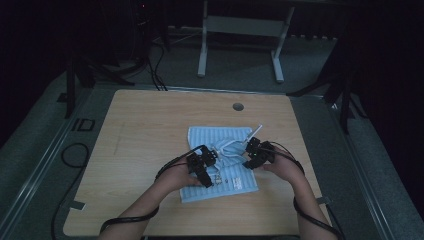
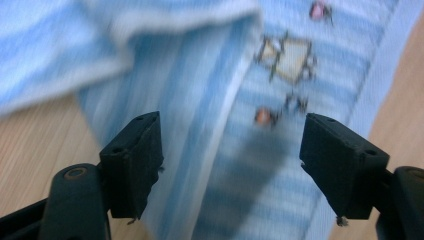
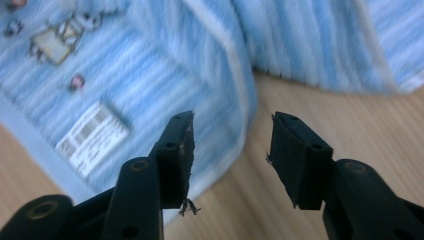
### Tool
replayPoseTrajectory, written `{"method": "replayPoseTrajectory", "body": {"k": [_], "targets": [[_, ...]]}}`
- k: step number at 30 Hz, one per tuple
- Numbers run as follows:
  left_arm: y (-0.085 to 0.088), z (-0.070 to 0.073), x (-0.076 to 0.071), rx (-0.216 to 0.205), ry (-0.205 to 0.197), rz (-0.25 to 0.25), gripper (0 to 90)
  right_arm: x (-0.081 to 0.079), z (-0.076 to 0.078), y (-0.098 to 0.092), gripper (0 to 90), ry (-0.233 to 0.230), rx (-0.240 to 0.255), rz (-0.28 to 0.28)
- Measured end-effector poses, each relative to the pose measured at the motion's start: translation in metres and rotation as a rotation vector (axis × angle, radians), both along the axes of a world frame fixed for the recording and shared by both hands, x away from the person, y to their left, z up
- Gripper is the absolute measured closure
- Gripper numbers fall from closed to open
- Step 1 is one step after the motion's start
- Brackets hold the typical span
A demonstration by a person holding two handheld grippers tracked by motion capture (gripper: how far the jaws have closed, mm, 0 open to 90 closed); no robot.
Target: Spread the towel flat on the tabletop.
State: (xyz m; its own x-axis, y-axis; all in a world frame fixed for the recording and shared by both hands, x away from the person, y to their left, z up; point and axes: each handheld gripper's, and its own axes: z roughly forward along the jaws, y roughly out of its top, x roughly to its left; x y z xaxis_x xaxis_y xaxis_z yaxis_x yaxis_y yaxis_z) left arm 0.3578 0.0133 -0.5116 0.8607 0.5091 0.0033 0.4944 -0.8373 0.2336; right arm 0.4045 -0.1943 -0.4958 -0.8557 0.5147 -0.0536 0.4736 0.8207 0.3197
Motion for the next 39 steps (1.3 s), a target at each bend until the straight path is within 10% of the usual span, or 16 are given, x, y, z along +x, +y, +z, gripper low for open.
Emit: {"method": "replayPoseTrajectory", "body": {"k": [12,18,21,39], "targets": [[-0.033,-0.008,0.016,0.017,-0.056,0.024,36.7,0.021,-0.01,0.025,59.4,0.01,-0.013,-0.005],[-0.034,-0.005,0.021,0.016,-0.115,0.039,64.2,0.021,-0.009,0.036,79.2,0.008,-0.031,0.005],[-0.025,0.002,0.022,-0.02,-0.132,0.068,85.4,0.018,-0.004,0.033,86.6,0.005,-0.019,0.007],[0.046,0.049,0.018,-0.089,-0.24,0.192,87.5,-0.007,0.023,-0.009,87.1,-0.035,0.056,-0.039]]}}
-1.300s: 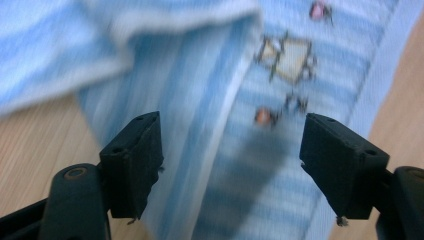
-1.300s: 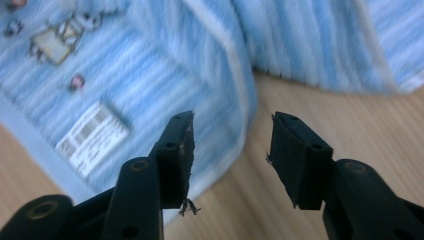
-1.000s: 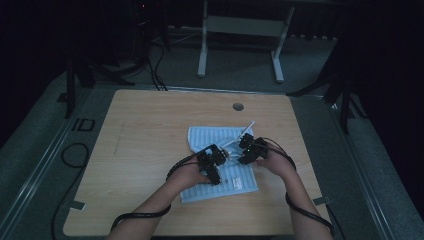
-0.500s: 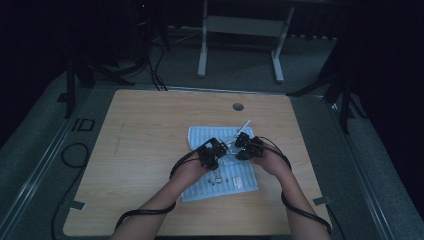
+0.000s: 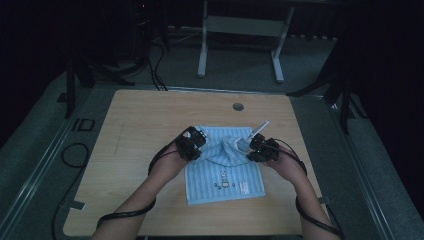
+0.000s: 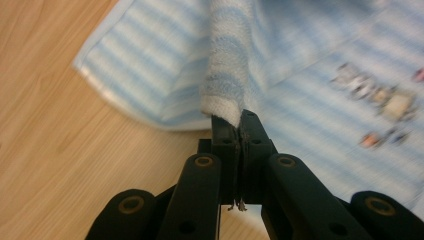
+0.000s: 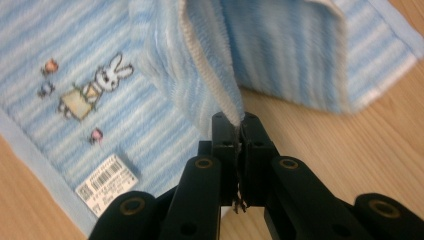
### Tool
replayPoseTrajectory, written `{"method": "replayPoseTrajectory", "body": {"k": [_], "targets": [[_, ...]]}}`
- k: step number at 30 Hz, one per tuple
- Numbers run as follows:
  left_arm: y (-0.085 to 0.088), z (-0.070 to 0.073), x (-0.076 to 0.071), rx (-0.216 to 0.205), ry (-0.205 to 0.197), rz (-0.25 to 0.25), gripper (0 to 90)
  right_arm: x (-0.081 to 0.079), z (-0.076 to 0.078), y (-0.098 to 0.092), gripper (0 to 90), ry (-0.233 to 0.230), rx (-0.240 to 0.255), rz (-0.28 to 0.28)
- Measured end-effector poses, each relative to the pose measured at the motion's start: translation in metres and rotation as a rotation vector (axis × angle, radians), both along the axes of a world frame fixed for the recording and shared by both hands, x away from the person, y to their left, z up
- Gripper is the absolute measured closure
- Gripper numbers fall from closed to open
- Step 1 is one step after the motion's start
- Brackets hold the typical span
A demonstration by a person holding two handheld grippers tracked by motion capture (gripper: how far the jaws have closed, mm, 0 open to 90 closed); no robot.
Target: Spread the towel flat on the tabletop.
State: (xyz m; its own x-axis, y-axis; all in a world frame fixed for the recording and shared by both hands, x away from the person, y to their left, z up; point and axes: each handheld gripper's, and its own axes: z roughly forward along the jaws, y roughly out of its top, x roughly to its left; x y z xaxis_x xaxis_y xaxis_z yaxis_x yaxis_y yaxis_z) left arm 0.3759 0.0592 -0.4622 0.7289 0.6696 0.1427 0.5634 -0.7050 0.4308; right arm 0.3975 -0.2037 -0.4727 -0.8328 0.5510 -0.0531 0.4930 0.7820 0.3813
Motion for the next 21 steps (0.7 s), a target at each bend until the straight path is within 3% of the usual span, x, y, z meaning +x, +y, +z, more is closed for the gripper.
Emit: {"method": "replayPoseTrajectory", "body": {"k": [5,9,10,16,21], "targets": [[0.022,-0.004,0.015,-0.014,0.021,0.063,87.5,-0.006,0.003,-0.021,87.0,-0.003,0.04,-0.039],[0.034,-0.012,0.027,-0.051,0.049,0.113,87.4,-0.007,0.002,-0.039,86.5,0.03,0.099,-0.064],[0.034,-0.015,0.029,-0.043,0.055,0.114,87.4,-0.008,0.001,-0.042,86.3,0.038,0.118,-0.066],[0.028,-0.034,0.042,-0.053,0.056,0.153,86.3,-0.002,-0.014,-0.045,85.5,0.048,0.097,-0.112],[0.025,-0.045,0.049,-0.043,0.079,0.164,86.3,0.006,-0.024,-0.044,85.3,0.057,0.091,-0.155]]}}
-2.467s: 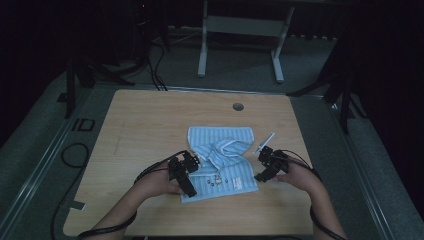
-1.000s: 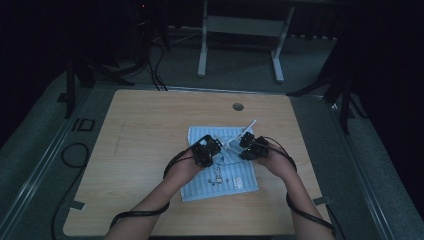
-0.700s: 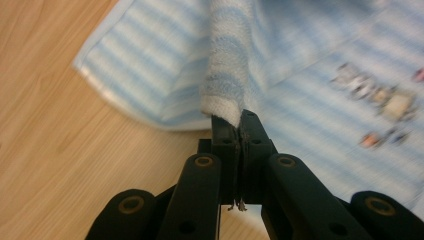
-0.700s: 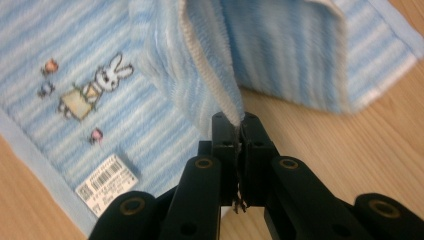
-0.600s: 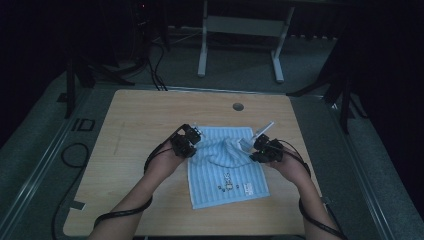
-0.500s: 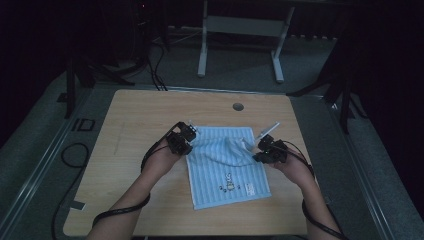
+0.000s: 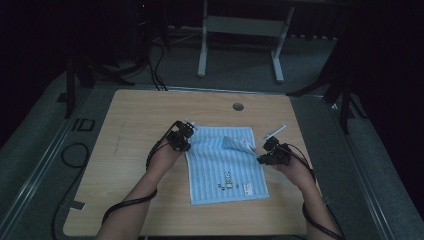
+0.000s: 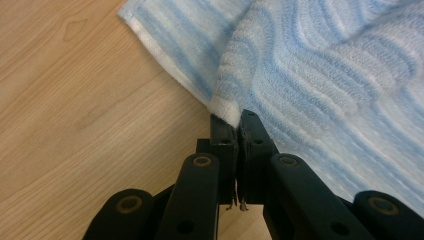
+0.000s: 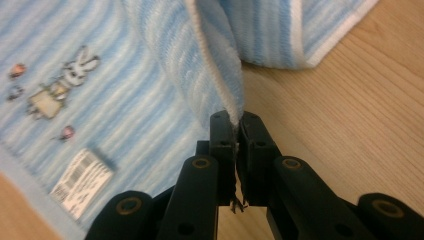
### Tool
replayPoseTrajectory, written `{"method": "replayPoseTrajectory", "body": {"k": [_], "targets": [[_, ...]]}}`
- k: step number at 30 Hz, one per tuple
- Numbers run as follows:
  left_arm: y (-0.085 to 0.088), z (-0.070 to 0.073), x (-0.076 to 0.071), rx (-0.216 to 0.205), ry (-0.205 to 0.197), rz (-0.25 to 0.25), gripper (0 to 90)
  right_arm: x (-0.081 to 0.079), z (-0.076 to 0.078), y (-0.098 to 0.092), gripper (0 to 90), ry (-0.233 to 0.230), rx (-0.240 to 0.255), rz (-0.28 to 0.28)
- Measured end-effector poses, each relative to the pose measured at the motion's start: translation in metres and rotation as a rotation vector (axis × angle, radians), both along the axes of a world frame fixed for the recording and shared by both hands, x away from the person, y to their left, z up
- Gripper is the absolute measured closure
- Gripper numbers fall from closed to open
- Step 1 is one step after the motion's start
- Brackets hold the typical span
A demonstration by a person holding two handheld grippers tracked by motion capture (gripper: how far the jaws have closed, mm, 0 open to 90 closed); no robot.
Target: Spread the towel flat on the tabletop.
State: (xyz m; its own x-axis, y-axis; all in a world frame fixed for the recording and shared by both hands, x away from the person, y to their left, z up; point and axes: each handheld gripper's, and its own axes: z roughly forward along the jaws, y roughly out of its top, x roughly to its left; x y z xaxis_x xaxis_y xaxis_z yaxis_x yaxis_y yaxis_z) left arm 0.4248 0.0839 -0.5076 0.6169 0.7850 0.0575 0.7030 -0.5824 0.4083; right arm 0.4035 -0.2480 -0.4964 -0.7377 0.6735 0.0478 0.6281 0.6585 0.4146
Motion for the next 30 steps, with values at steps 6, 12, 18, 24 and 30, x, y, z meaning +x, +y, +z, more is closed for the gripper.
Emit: {"method": "replayPoseTrajectory", "body": {"k": [6,12,18,24,30], "targets": [[0.005,-0.007,0.002,0.002,0.004,0.024,80.9,0.007,-0.011,-0.004,78.2,0.01,-0.057,-0.058],[0.015,0.0,0.0,-0.074,0.001,0.034,59.3,0.007,0.003,-0.004,62.4,-0.021,-0.052,-0.056],[0.013,0.001,0.003,-0.113,-0.011,0.021,52.7,0.015,0.03,0.019,47.7,-0.066,-0.012,-0.028],[-0.002,-0.005,0.007,-0.09,-0.025,0.011,52.0,0.031,0.03,0.05,41.9,-0.067,-0.018,-0.011],[-0.004,-0.006,0.013,-0.094,-0.017,0.018,78.6,0.044,0.029,0.063,84.1,-0.09,-0.028,-0.038]]}}
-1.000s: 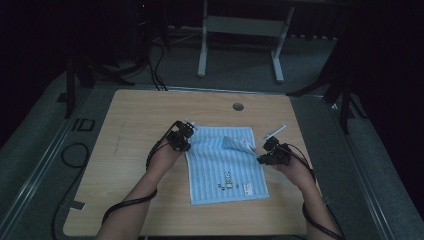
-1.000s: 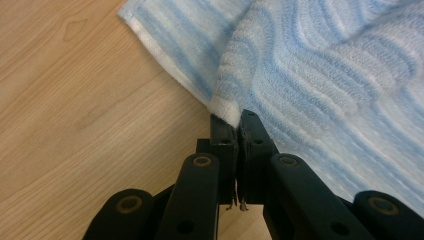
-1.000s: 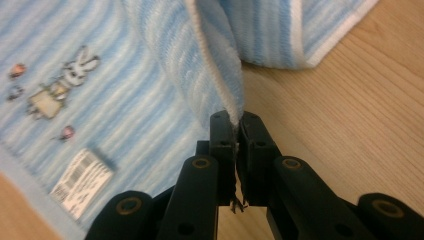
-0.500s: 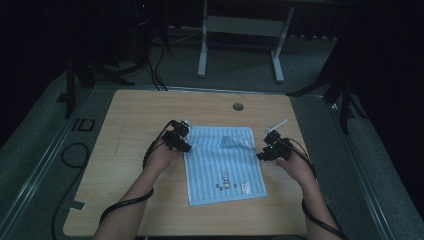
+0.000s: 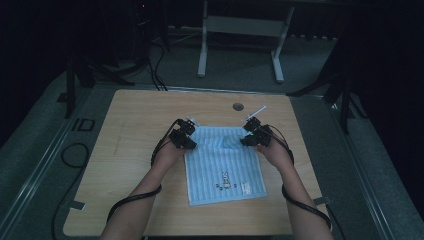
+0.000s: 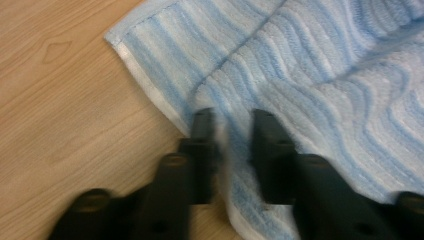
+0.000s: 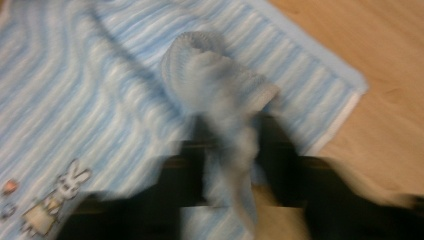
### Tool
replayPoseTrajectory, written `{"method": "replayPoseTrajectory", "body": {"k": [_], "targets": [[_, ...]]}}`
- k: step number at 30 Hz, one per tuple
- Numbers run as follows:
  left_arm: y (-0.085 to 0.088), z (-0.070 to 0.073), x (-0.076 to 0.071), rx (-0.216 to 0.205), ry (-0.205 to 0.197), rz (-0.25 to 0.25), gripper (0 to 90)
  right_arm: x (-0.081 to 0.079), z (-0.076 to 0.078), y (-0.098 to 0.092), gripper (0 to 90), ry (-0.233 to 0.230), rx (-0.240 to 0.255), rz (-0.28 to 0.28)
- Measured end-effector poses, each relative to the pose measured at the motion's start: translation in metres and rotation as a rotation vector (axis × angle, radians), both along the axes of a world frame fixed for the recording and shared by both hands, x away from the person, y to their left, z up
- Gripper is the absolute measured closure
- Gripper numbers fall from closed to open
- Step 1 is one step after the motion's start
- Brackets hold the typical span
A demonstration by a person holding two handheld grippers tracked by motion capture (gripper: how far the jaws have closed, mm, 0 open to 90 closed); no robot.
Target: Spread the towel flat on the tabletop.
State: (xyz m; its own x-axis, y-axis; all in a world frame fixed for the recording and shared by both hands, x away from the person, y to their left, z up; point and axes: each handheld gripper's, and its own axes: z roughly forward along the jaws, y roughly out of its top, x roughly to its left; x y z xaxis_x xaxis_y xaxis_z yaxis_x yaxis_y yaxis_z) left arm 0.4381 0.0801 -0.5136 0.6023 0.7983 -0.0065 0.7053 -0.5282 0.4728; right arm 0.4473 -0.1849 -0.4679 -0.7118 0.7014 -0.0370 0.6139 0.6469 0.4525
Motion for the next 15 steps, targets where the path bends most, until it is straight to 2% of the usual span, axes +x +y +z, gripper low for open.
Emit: {"method": "replayPoseTrajectory", "body": {"k": [1,4,5,8,10,12,13,15], "targets": [[-0.001,0.0,0.0,0.013,-0.003,-0.011,86.6,0.0,0.001,0.0,85.9,-0.01,0.001,-0.002],[-0.003,0.001,-0.001,0.078,-0.031,-0.02,88.4,0.001,0.006,-0.006,86.6,-0.051,-0.013,-0.037],[-0.002,0.003,-0.002,0.082,-0.054,0.001,88.4,0.002,0.007,-0.008,86.6,-0.053,-0.015,-0.044],[0.006,0.009,-0.002,0.03,-0.085,0.046,88.5,0.007,0.008,-0.019,86.6,-0.049,-0.021,-0.094],[0.013,0.012,0.001,-0.045,-0.086,0.074,88.2,0.012,0.006,-0.028,86.4,-0.016,0.007,-0.118],[0.014,0.013,0.002,-0.057,-0.102,0.099,87.6,0.015,0.001,-0.031,83.6,-0.015,0.005,-0.134],[0.014,0.012,0.002,-0.047,-0.097,0.111,85.7,0.017,-0.001,-0.031,75.5,-0.015,0.005,-0.145],[0.014,0.012,0.0,-0.023,-0.108,0.134,64.8,0.019,-0.008,-0.031,63.6,-0.017,-0.033,-0.168]]}}
